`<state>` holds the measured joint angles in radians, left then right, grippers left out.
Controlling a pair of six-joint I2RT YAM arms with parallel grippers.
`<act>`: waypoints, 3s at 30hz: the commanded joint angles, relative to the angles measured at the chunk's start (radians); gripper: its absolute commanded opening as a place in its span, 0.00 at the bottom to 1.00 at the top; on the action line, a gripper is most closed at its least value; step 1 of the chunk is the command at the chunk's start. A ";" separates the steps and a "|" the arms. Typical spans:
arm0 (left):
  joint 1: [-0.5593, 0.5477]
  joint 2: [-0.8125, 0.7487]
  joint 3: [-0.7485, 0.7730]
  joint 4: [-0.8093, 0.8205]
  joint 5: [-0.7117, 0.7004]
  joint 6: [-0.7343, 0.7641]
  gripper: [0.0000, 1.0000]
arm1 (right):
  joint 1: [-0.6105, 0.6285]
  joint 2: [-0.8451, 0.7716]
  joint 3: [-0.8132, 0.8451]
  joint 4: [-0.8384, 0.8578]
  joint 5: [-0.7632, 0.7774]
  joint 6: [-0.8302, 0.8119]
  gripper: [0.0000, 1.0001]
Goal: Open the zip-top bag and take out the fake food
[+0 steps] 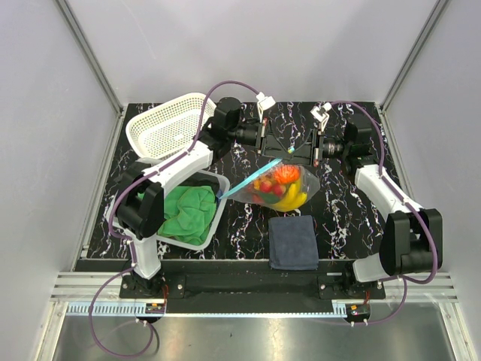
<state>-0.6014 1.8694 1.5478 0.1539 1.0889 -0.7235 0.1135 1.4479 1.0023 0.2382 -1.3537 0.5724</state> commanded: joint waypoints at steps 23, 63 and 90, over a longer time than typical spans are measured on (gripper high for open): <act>0.015 0.004 0.035 0.036 0.000 -0.027 0.30 | 0.014 -0.064 -0.014 -0.048 -0.025 -0.080 0.00; 0.018 0.019 0.049 -0.007 0.074 -0.008 0.38 | 0.018 -0.043 0.015 -0.089 0.010 -0.101 0.00; 0.011 0.002 0.081 -0.143 0.063 0.122 0.00 | 0.014 -0.066 0.001 -0.105 0.050 -0.105 0.00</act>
<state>-0.5995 1.8881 1.5860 0.0750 1.1427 -0.6769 0.1226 1.4078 0.9722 0.1196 -1.3380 0.4740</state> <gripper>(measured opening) 0.034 0.009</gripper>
